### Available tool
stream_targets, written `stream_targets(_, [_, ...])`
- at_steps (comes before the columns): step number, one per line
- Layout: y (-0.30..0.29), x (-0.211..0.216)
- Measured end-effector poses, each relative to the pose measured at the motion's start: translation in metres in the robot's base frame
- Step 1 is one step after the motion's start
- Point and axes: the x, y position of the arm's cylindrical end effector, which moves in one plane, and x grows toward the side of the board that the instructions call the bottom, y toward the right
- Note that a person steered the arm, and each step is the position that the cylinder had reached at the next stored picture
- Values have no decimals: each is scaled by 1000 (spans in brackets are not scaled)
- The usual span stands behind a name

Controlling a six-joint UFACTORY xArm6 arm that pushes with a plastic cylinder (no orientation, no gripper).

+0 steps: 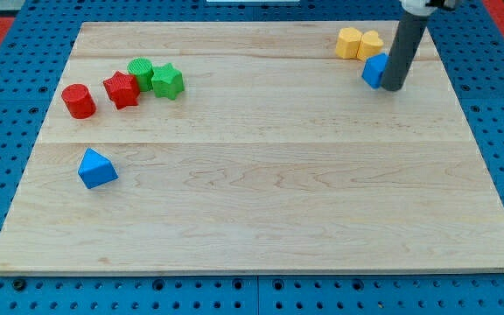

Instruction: Move blue triangle to the bottom center

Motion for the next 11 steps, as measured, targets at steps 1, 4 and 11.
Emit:
stream_targets(1, [-15,2])
stream_targets(4, [-207,240])
stream_targets(11, [-440,155])
